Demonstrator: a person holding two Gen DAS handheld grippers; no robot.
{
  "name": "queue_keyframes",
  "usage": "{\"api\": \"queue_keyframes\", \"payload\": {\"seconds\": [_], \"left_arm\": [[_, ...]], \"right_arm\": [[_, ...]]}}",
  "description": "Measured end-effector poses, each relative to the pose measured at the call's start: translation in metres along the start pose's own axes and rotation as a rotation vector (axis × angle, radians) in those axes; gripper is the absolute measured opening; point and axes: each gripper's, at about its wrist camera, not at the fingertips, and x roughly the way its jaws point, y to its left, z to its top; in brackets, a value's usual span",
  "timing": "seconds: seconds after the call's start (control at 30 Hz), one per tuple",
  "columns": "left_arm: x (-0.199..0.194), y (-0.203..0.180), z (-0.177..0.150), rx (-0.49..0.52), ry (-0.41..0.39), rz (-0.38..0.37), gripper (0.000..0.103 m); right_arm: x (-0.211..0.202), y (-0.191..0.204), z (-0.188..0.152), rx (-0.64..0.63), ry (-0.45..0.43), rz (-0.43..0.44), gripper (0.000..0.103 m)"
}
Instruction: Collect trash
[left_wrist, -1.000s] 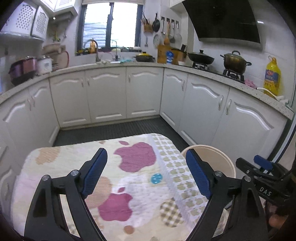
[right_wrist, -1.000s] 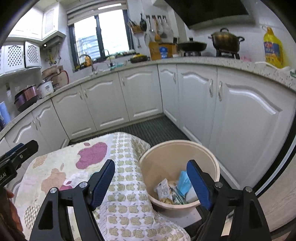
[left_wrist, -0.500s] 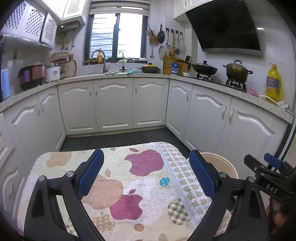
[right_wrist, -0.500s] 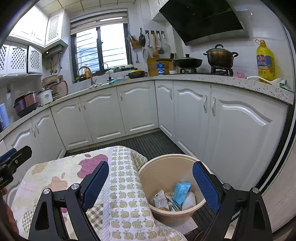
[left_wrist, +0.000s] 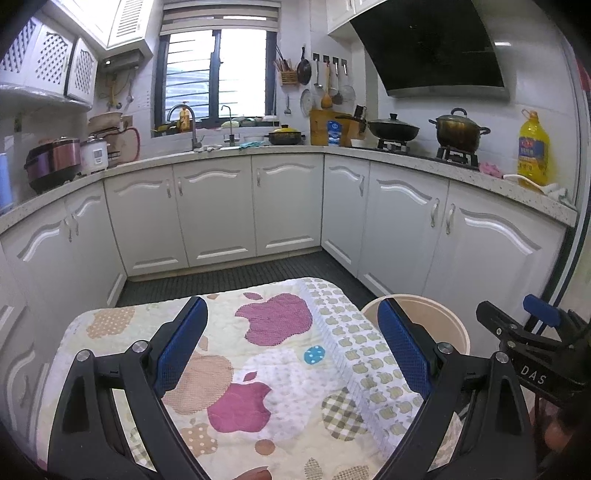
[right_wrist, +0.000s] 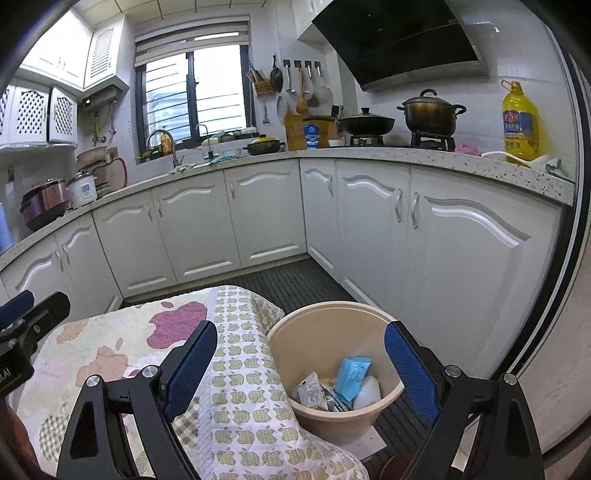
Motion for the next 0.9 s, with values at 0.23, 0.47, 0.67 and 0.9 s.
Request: {"api": "queue_keyframes", "payload": {"seconds": [0.23, 0.47, 0.67, 0.9], "left_arm": [[-0.005, 0.0, 0.001, -0.014, -0.01, -0.014, 0.093], [-0.009, -0.001, 0.002, -0.007, -0.022, -0.01, 0.093], [-0.011, 0.001, 0.003, -0.014, -0.032, -0.012, 0.093], [-0.013, -0.002, 0.004, -0.001, -0.037, -0.013, 0.093]], "right_arm": [[-0.006, -0.001, 0.002, 0.01, -0.008, -0.01, 0.091], [-0.009, -0.004, 0.003, 0.018, -0.012, -0.009, 0.091], [-0.013, -0.003, 0.005, 0.019, -0.019, -0.009, 0.091], [-0.015, -0.001, 0.007, 0.012, -0.02, -0.009, 0.091]]}}
